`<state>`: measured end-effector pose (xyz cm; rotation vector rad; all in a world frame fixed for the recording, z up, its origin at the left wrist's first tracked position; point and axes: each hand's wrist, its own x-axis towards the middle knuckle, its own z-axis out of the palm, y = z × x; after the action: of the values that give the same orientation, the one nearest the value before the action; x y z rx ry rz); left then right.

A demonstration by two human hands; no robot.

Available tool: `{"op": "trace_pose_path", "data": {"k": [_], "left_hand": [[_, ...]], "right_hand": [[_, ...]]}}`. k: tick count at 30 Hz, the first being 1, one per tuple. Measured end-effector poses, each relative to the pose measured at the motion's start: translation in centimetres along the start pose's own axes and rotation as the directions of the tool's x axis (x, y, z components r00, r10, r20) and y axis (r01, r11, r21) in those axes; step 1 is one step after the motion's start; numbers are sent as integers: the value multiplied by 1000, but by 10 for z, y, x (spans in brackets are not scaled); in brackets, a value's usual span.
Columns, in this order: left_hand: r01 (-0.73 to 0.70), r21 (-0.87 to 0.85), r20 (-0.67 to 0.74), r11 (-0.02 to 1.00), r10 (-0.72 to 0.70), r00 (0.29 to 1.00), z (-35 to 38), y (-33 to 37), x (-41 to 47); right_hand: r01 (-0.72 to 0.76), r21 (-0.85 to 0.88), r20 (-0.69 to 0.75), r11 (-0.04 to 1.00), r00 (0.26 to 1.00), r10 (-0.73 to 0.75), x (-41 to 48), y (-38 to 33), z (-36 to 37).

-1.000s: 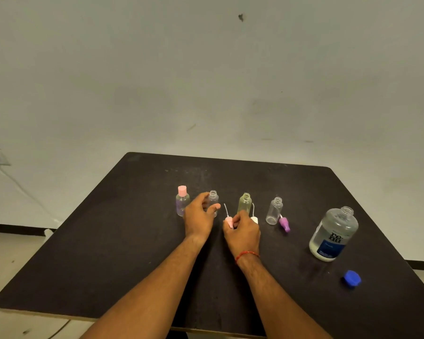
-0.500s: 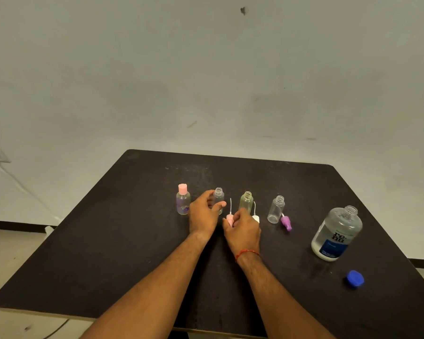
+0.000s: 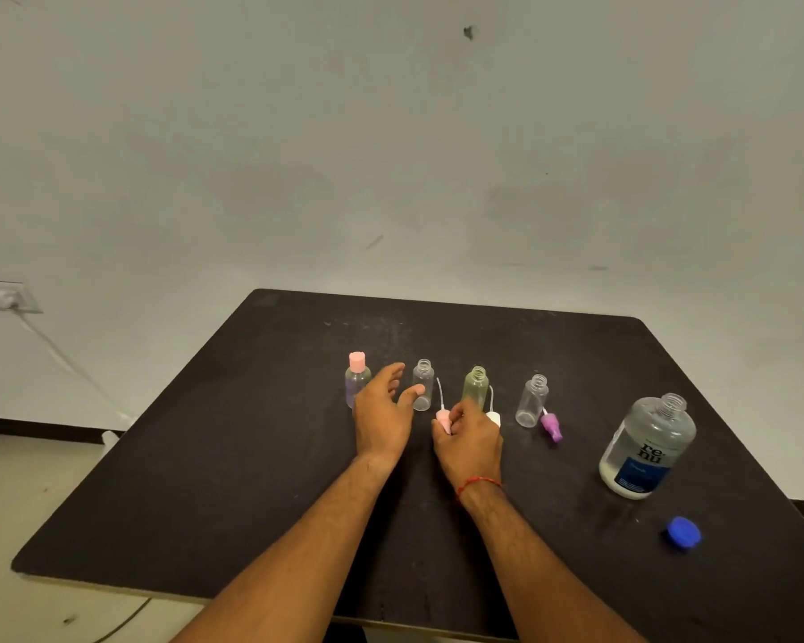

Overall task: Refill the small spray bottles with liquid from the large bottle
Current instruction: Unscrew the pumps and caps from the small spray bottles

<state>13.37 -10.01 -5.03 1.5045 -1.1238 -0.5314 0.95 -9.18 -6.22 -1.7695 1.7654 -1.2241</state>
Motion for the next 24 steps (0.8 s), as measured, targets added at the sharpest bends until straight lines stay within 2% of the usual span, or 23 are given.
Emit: {"op": "trace_pose_path", "data": {"k": [9,14,18,24], "left_hand": [[-19,20,-76,1000,20,997,-23,-4,-12],[-79,57,-221,995,90,971,-41,-5,-16],[-39,109,-301,993,70,951,-51,-14,-9],[103,180,-170,978,-73,983,-52,-31,13]], "right_hand": [[30,-14,-17,999,999,-30,-2,1,0],[60,15,-33,998,998,-60,-9,0,-5],[78,30,-33,997,997,-77,-17,-3,-9],[114,20,-8,993,993,-114,-29,-4,-15]]}}
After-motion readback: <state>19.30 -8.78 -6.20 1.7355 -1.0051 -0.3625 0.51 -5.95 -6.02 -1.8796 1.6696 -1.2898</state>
